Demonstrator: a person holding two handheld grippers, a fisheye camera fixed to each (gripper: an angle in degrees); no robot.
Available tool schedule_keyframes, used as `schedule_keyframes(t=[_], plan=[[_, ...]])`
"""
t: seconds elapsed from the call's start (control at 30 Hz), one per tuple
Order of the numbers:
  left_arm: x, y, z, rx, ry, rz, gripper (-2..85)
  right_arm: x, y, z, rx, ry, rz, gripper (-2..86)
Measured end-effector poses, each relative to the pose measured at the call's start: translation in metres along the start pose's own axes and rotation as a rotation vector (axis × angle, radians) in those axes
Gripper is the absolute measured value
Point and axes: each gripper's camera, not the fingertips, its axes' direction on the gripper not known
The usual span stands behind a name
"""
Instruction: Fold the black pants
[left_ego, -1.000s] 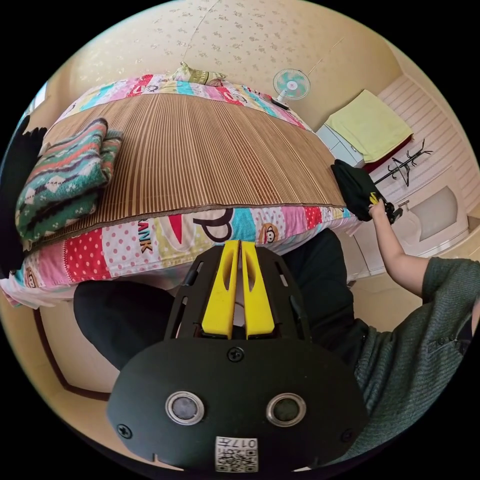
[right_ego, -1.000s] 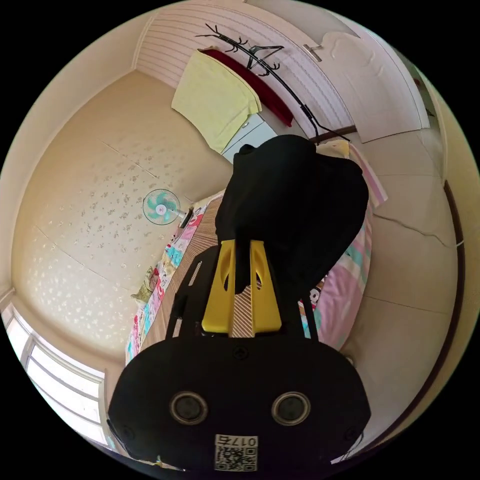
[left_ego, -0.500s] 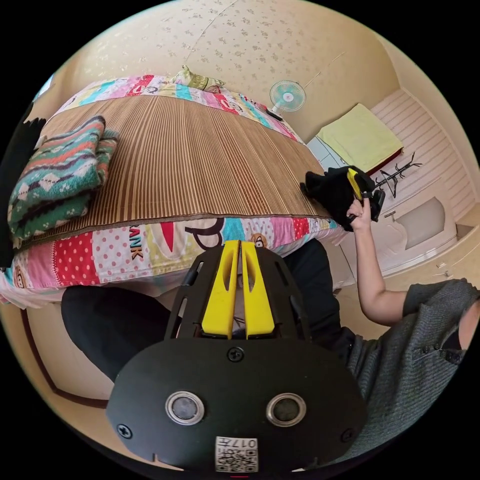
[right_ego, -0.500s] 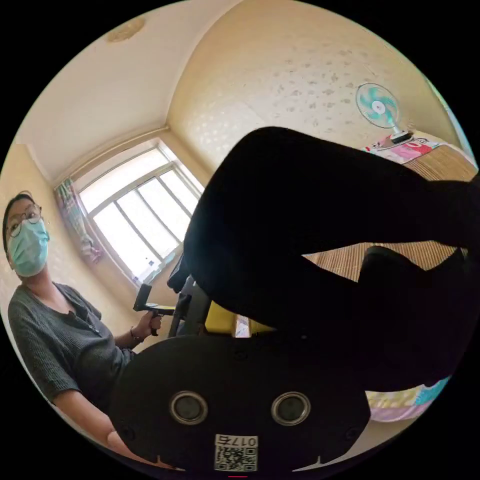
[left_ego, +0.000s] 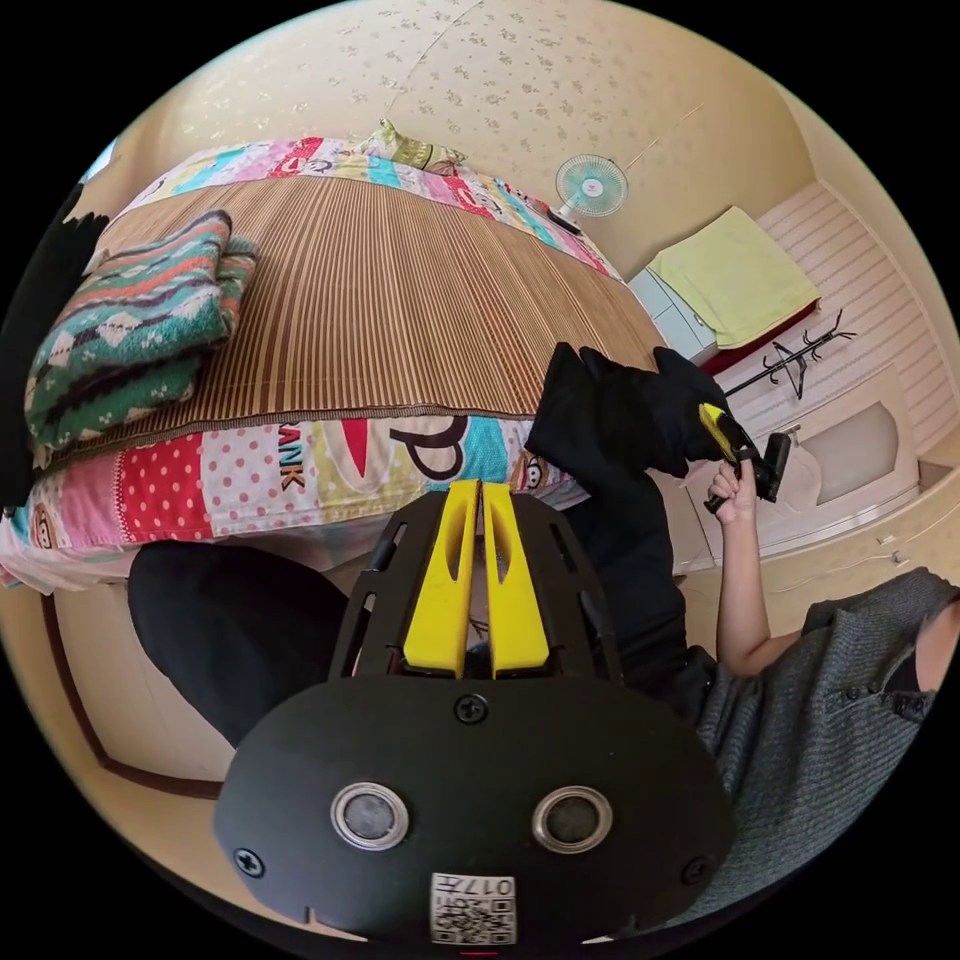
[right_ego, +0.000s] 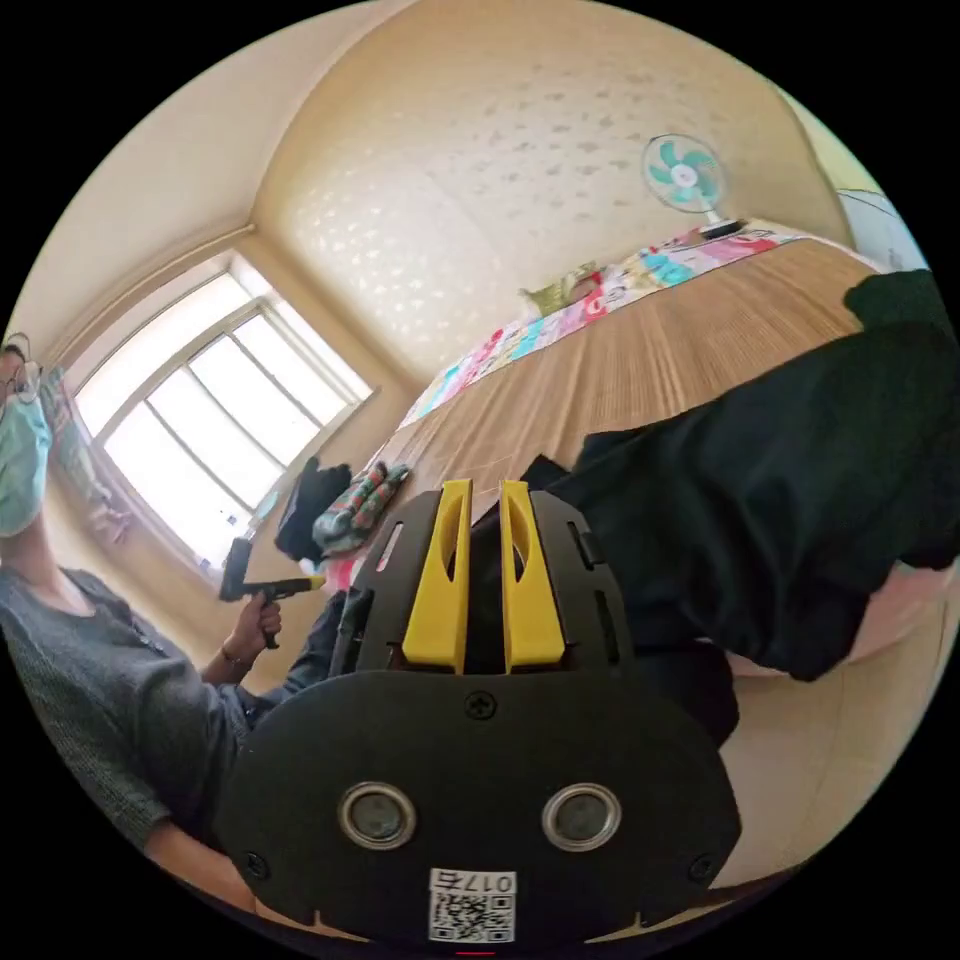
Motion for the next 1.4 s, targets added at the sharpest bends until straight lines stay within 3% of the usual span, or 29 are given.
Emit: schedule_keyframes(t=[0.1, 0.17, 0.23, 0.3, 0.33, 0.43, 0.5, 0.6, 0.63, 0.73, 0.8, 0.87, 0.97, 1.1, 1.17, 1.3, 1.4], plan=[[0.004, -0.008, 0.011, 0.005, 0.04, 0.006, -1.0, 0.064, -0.007, -0.047, 0.191, 0.333, 0.314, 14.8], [0.011, -0.014, 0.017, 0.005, 0.062, 0.026, -1.0, 0.088, -0.016, -0.053, 0.257, 0.303, 0.349, 16.1], [0.02, -0.02, 0.025, -0.004, 0.073, 0.059, -1.0, 0.107, -0.037, -0.037, 0.241, 0.176, 0.339, 15.6], [0.024, -0.024, 0.03, -0.014, 0.078, 0.077, -1.0, 0.115, -0.075, 0.008, 0.122, -0.154, 0.271, 8.5], [0.025, -0.027, 0.033, -0.019, 0.079, 0.083, -1.0, 0.111, -0.083, 0.017, 0.091, -0.214, 0.26, 7.7], [0.022, -0.03, 0.035, -0.011, 0.082, 0.074, -1.0, 0.038, -0.117, 0.031, 0.06, -0.482, 0.001, 5.0], [0.018, -0.03, 0.035, 0.0, 0.089, 0.056, -1.0, -0.023, -0.115, 0.02, 0.088, -0.766, -0.317, 4.1], [0.008, -0.027, 0.039, 0.007, 0.102, 0.025, -1.0, -0.038, -0.108, -0.001, 0.116, -0.966, -0.444, 3.4], [0.004, -0.026, 0.042, 0.003, 0.105, 0.015, -1.0, -0.034, -0.108, -0.001, 0.102, -0.94, -0.408, 3.3], [-0.006, -0.026, 0.056, -0.029, 0.129, 0.0, -1.0, -0.008, -0.099, 0.034, -0.088, -0.502, -0.162, 3.2], [-0.009, -0.028, 0.064, -0.046, 0.147, 0.005, -1.0, 0.019, -0.085, 0.096, -0.371, -0.045, 0.023, 4.2], [-0.009, -0.031, 0.069, -0.052, 0.162, 0.027, -0.9, 0.036, -0.068, 0.135, -0.498, 0.272, 0.044, 5.9], [-0.005, -0.036, 0.072, -0.037, 0.195, 0.08, -0.6, 0.044, -0.055, 0.137, -0.396, 0.238, 0.205, 8.3], [0.001, -0.037, 0.065, 0.014, 0.216, 0.13, 2.1, -0.039, -0.044, 0.083, -0.045, 0.281, 0.13, 9.8], [0.0, -0.035, 0.067, 0.019, 0.208, 0.129, 3.3, -0.073, -0.036, 0.085, 0.021, 0.214, 0.057, 11.4], [-0.008, -0.032, 0.092, -0.029, 0.216, 0.11, 5.0, -0.122, -0.031, 0.18, -0.312, 0.012, -0.094, 15.8], [-0.01, -0.032, 0.107, -0.048, 0.261, 0.101, 6.0, -0.156, -0.014, 0.225, -0.3, 0.231, -0.237, 17.6]])
